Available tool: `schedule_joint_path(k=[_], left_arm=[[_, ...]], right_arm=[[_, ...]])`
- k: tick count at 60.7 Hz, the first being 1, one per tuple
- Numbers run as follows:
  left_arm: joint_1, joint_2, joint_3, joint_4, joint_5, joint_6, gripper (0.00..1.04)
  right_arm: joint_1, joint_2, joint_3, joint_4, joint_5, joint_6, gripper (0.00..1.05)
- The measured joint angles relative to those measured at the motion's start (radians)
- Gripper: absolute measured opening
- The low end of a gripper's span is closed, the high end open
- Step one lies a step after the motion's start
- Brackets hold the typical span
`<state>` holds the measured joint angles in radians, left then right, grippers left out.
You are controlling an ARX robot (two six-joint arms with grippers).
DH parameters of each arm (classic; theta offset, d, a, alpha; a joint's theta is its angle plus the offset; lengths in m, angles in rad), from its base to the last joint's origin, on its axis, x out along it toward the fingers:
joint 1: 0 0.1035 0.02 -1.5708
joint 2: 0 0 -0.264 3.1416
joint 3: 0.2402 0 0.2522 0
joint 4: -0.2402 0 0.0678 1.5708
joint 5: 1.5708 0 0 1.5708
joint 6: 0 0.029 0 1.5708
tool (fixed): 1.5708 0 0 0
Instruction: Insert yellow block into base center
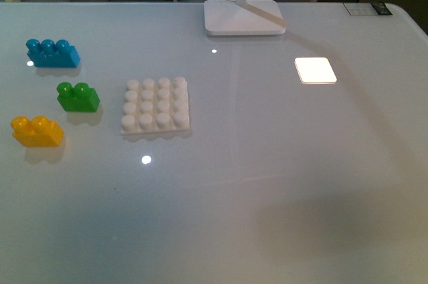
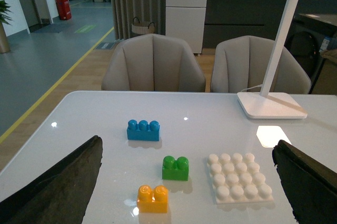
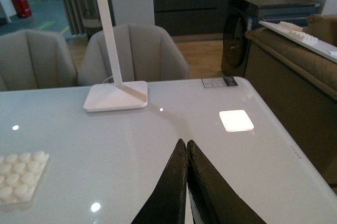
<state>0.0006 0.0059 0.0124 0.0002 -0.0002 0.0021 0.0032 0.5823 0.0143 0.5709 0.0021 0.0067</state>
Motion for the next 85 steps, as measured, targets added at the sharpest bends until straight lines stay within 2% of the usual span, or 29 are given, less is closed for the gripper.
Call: schedule_joint_path(k=[26,59,65,76,79,85], left_arm=[[0.000,0.000,0.000,0.000,0.000,0.000,0.97],[0.000,0.000,0.000,0.000,0.000,0.000,0.97],[0.000,0.000,0.000,0.000,0.000,0.000,0.97],[0.000,0.000,0.000,0.000,0.000,0.000,0.97],[0.000,0.000,0.000,0.000,0.000,0.000,0.97],[0.000,0.000,0.000,0.000,0.000,0.000,0.97]], right_arm=[[0.000,-0.238,-0.001,-0.227,0.000,0.000,0.02],[0.000,-0.412,0.000,-0.401,0.000,0.000,0.02],[-0.001,-0.548,0.000,-0.558,-0.001,-0.001,0.02],[-0.001,-0.575,0.000,-0.568,0.000,-0.001,0.02],[-0.001,-0.576,0.000,-0.568,-0.001,-0.002,0.07],[-0.001,-0.576,0.000,-0.568,-0.001,-0.002,0.27]])
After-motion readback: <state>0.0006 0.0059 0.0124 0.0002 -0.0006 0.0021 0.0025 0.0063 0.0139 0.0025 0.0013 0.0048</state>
